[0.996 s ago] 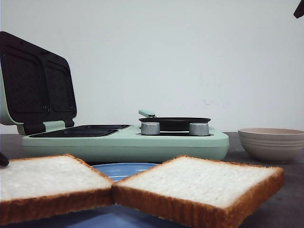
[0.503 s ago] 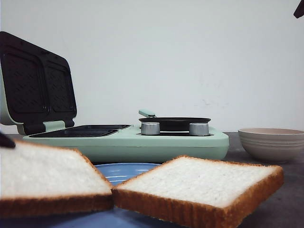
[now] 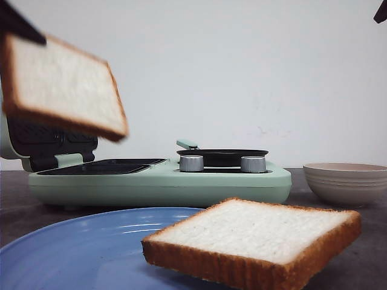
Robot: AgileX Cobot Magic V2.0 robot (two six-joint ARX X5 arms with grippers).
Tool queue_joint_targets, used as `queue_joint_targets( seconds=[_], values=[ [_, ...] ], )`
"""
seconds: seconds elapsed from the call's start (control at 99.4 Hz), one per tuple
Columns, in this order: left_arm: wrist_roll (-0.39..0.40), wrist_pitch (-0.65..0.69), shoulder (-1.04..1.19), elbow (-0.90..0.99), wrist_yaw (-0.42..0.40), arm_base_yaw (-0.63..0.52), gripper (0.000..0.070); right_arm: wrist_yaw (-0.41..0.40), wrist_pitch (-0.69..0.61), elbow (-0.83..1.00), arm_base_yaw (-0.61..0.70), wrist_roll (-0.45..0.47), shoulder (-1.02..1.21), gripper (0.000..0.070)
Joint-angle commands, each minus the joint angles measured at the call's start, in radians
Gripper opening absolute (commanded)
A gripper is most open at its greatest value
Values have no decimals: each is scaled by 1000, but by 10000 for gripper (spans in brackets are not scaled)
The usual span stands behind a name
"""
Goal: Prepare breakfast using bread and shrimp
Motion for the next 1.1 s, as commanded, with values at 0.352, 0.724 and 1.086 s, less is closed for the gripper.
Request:
queue_joint_targets(
  seconds=[0.352,0.724,1.086],
  values=[
    [687,-10,497,465,-444,-145,4,-3,-1,15,3,3,3,377],
    [1026,106,881,679,-673,-177,4,-2,-68,15,3,-44,3,377],
    [1121,175,1067,736,-699,-176,4,0,-76,15,3,-49,3,377]
  ],
)
